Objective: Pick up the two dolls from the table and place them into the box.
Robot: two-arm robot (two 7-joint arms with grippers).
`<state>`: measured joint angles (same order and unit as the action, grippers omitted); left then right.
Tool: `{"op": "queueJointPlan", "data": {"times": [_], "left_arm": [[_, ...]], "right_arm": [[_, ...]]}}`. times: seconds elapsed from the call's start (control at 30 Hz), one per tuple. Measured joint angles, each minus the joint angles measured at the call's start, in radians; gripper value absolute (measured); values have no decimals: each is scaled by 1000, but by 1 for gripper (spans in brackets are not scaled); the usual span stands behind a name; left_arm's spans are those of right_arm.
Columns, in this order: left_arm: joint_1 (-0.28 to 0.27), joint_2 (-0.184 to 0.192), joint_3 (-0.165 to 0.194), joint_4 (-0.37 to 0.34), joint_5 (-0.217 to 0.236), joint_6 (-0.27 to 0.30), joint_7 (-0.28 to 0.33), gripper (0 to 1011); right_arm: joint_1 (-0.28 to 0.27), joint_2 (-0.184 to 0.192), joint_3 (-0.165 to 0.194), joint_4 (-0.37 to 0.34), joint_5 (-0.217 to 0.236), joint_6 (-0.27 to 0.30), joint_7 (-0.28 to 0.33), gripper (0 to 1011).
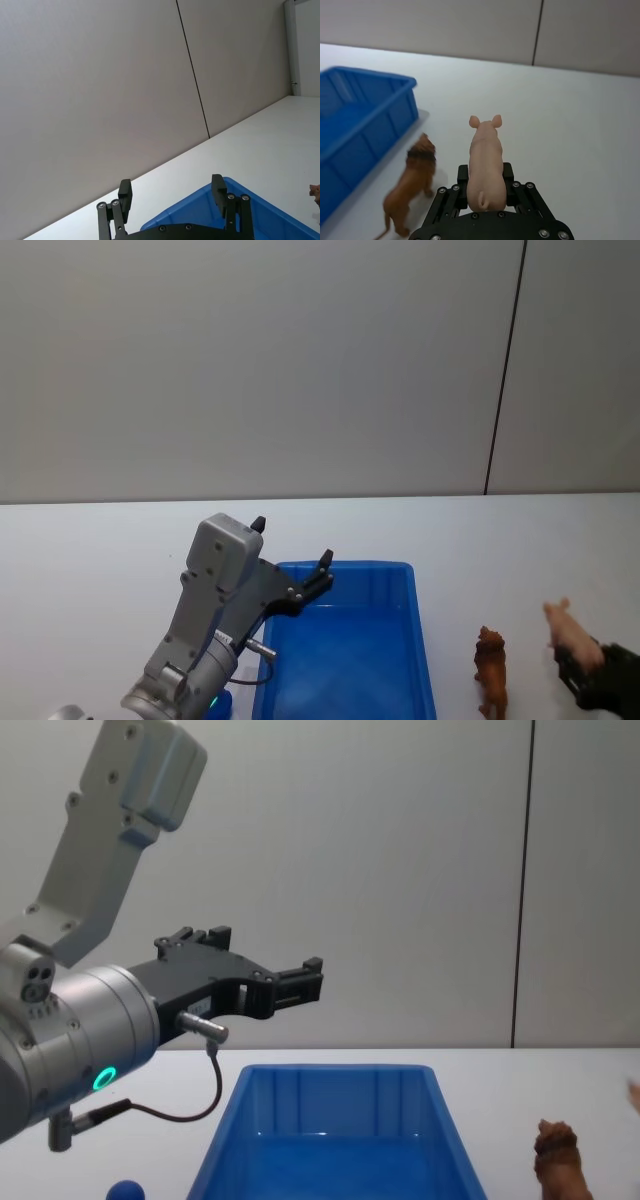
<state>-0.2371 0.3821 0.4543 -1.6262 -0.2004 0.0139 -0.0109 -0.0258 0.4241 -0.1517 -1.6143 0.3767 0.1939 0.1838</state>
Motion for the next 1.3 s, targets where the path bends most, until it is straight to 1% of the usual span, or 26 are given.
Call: {"op": "queueJointPlan", "data": {"times": [0.3, 0.37, 0.4, 0.5, 0.6, 0.67, 0.77, 0.8, 0.83, 0.9, 0.93, 0.97, 1.0, 1.03, 1.07, 1.1, 1.13, 1.17, 1.23, 1.3], "left_arm": [[0, 0, 0, 0, 0, 0, 0, 1002], [0, 0, 0, 0, 0, 0, 0, 1001], [0, 0, 0, 0, 0, 0, 0, 1001], [0, 0, 0, 0, 0, 0, 0, 1001], [0, 0, 0, 0, 0, 0, 0, 1001], [0, 0, 0, 0, 0, 0, 0, 1002], [0, 0, 0, 0, 0, 0, 0, 1001], [0, 0, 0, 0, 0, 0, 0, 1001], [0, 0, 0, 0, 0, 0, 0, 1002], [0, 0, 0, 0, 0, 0, 0, 1001], [0, 0, 0, 0, 0, 0, 0, 1002], [0, 0, 0, 0, 0, 0, 0, 1002], [0, 0, 0, 0, 0, 0, 0, 1002], [0, 0, 0, 0, 0, 0, 0, 1002], [0, 0, 0, 0, 0, 0, 0, 1001], [0, 0, 0, 0, 0, 0, 0, 1001], [0, 0, 0, 0, 0, 0, 0, 1001], [0, 0, 0, 0, 0, 0, 0, 1002], [0, 0, 0, 0, 0, 0, 0, 1001], [0, 0, 0, 0, 0, 0, 0, 1002]], "right_arm": [[56, -25, -18, -27, -29, -6, 67, 376], [82, -41, -29, -29, -40, 1, 98, 375], [82, -41, -29, -29, -40, 1, 98, 375], [111, -58, -40, -26, -51, 13, 131, 375], [153, -86, -58, -11, -64, 34, 170, 375], [171, -98, -66, -1, -70, 44, 189, 376], [214, -129, -86, 27, -82, 68, 223, 375], [220, -134, -90, 32, -85, 73, 231, 375], [243, -152, -101, 52, -92, 84, 246, 375], [263, -168, -111, 70, -100, 96, 265, 375], [287, -187, -123, 94, -107, 106, 279, 375], [297, -196, -129, 105, -110, 111, 285, 378], [307, -204, -133, 116, -114, 116, 295, 387], [325, -219, -143, 137, -121, 122, 307, 435], [337, -229, -150, 153, -123, 125, 313, 445], [345, -236, -154, 164, -128, 127, 319, 497], [353, -243, -159, 174, -130, 129, 323, 497], [368, -255, -168, 194, -136, 132, 333, 559], [383, -267, -175, 214, -143, 133, 341, 592], [400, -281, -185, 239, -152, 133, 349, 683]]}}
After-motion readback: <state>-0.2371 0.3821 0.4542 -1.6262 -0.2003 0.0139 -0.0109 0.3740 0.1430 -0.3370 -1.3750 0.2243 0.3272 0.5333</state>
